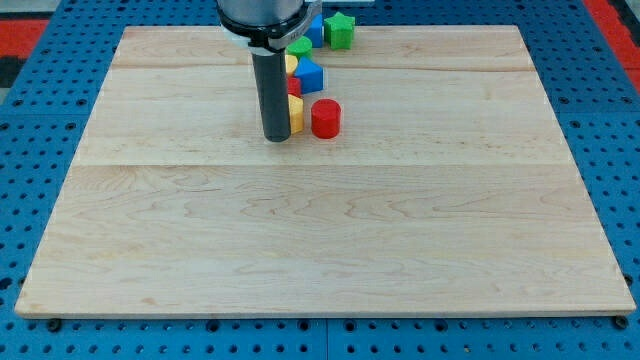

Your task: Move the red circle to right of yellow hexagon

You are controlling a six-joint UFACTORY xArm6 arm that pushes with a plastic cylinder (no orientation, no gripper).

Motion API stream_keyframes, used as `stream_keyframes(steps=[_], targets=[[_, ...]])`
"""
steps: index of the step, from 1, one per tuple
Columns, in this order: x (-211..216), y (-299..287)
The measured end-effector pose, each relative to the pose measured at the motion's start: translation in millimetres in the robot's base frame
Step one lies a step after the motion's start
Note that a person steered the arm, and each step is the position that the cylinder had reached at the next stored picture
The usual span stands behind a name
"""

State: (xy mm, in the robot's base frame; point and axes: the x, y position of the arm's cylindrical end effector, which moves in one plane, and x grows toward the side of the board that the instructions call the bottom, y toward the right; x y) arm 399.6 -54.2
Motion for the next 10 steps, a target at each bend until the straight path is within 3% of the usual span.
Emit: stream_keyframes(steps=[2,3,6,8,9,10], targets=[[34,11],[35,62],[-7,57],[-9,146],[-47,185],[-95,187]])
